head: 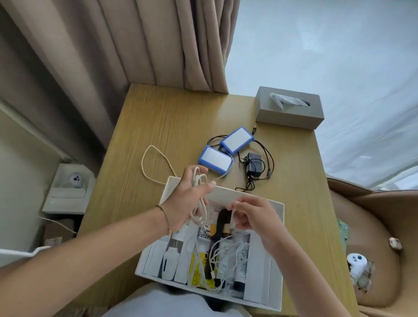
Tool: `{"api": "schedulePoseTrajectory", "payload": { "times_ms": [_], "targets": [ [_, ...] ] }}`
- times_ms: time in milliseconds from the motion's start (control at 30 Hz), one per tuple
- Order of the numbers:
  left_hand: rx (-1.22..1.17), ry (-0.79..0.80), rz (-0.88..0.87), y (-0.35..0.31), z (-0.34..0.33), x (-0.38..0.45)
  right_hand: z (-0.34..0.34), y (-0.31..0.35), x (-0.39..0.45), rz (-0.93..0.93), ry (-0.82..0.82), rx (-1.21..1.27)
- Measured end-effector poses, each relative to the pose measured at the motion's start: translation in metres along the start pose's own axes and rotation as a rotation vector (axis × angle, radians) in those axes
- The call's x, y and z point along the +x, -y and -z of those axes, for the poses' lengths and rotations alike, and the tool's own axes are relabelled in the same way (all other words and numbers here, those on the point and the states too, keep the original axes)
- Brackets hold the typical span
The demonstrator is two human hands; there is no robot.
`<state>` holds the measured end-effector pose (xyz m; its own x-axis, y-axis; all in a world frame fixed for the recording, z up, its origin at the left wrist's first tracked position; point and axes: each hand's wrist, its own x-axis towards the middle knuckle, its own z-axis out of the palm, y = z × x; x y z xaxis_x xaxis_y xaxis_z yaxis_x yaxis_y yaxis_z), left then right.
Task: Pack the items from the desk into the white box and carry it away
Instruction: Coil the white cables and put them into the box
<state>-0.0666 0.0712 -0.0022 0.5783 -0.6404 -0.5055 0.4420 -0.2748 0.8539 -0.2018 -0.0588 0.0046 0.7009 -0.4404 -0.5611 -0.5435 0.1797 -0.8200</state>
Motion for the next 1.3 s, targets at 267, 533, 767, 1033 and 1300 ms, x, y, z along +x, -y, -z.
{"api": "schedulePoseTrajectory", "payload": {
  "times_ms": [267, 533, 767, 1033, 1300],
  "targets": [
    [0.196, -0.170, 0.153, 0.082, -0.055, 0.017, 0.029, -0.037, -0.021, -0.030, -0.134, 0.020],
    [0.770, -0.190, -0.125, 0.118, -0.080, 0.012, 0.030, -0.038, -0.028, 0.030, -0.179, 0.068],
    [1.227, -0.115, -0.257, 0.144, -0.088, 0.010, 0.028, -0.037, -0.025, 0.050, -0.165, 0.038],
    [1.268, 0.035, -0.238, 0.125, -0.080, 0.003, 0.026, -0.032, -0.014, 0.062, -0.161, 0.004],
    [1.139, 0.022, -0.480, 0.036, -0.048, -0.002, 0.033, -0.008, 0.008, 0.160, -0.198, 0.002]
  ]
}}
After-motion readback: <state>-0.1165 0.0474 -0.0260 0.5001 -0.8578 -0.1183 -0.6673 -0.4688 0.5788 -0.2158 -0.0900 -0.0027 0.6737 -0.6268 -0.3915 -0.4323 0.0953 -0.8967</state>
